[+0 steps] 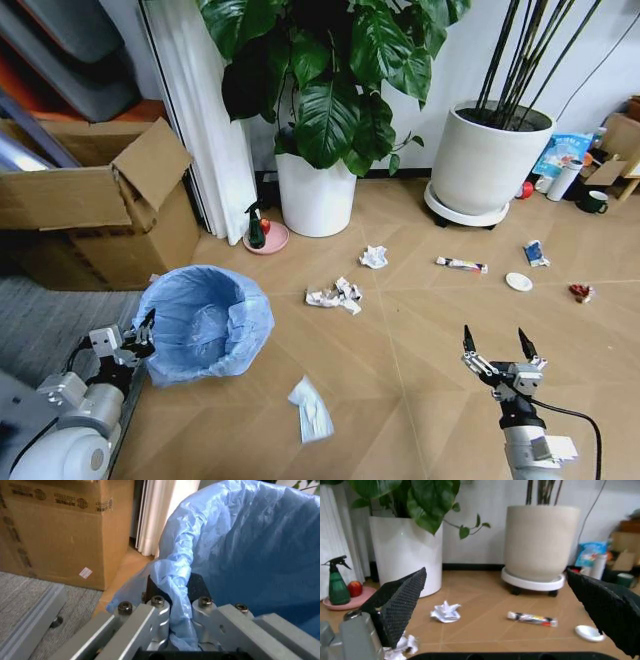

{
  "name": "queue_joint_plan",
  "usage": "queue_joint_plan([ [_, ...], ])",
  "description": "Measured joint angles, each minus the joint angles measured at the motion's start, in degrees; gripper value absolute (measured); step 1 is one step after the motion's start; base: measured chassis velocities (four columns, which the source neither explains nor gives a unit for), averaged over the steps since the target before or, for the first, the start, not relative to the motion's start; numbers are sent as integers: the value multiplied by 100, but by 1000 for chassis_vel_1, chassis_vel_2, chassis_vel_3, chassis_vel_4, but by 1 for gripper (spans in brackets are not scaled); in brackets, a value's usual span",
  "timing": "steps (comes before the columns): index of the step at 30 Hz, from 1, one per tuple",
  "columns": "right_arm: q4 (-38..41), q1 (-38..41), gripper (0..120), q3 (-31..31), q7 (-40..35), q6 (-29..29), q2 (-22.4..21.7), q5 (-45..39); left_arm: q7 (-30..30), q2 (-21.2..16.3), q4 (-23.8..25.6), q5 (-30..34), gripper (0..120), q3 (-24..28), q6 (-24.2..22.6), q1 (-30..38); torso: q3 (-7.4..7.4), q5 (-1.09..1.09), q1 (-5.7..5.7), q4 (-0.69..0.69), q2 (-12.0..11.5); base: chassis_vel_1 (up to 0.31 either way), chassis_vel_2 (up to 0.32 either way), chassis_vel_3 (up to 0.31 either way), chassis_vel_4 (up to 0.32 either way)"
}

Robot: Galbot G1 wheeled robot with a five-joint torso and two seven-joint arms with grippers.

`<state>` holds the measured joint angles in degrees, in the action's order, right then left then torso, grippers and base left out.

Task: Pick up the trash bin and place the garbage on the floor into it.

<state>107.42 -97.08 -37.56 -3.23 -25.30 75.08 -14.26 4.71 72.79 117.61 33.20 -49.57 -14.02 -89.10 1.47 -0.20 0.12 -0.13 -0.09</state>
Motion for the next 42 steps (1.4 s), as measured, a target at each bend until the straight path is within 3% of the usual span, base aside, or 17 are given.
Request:
queue_joint_plan([
  [4,-125,122,100,357,76,30,-107,-252,-5,-19,41,0,0,0,0,-30,0,4,1,0,0,-91,125,81,-96],
  [7,-298,237,100,1114,534,366,-356,-1299,-6,-45,117,-14,0,-8,1,-168,-2,5,-1,0,0,-16,3,-8,-6],
  [9,-345,250,100,1295,596,468,-416,-1452,-6,-52,134,-17,0,-22,1,-205,-2,5,-1,0,0,20,-50,-34,45],
  [15,-1039,514,100,2601,765,1127,-922,-1575,-25,-140,183,-31,0,-125,4,-352,-2,0,-2,3,0,51,-29,-24,43],
  [19,-1085,561,100,2698,812,1426,-996,-1719,-62,-296,72,-18,0,-16,-35,-214,-2,-8,-1,-1,1,0,0,0,0],
  [23,-1061,679,100,2853,792,1712,-1332,-2005,-60,-332,-4,-35,0,-2,-38,-235,-1,12,-1,-3,0,0,0,0,0],
  [25,-1017,688,100,2860,768,1748,-1416,-2065,-59,-332,-19,-40,0,-1,-36,-238,-1,8,-1,-1,0,0,0,0,0],
  [26,-871,674,100,2869,715,1793,-1671,-2191,-49,-299,-46,-58,0,0,-28,-242,-1,-1,-1,1,0,0,0,0,0],
  [28,-660,625,100,2776,667,1799,-1815,-2266,-48,-252,-53,-68,0,-4,-24,-241,-1,9,-1,0,1,0,0,0,0],
  [33,249,436,100,2336,493,1976,-2422,-2889,-44,-222,-60,-101,0,9,-24,-223,-1,3,-1,-1,1,0,0,0,0],
  [39,601,479,100,2354,307,2165,-3199,-3488,-49,-249,-64,-83,0,19,-34,-181,-1,3,-1,-1,1,0,0,0,0],
  [42,867,683,100,2499,132,2715,-3763,-4503,-49,-270,-101,-82,0,20,-38,-185,-1,0,-1,1,1,0,0,0,0],
])
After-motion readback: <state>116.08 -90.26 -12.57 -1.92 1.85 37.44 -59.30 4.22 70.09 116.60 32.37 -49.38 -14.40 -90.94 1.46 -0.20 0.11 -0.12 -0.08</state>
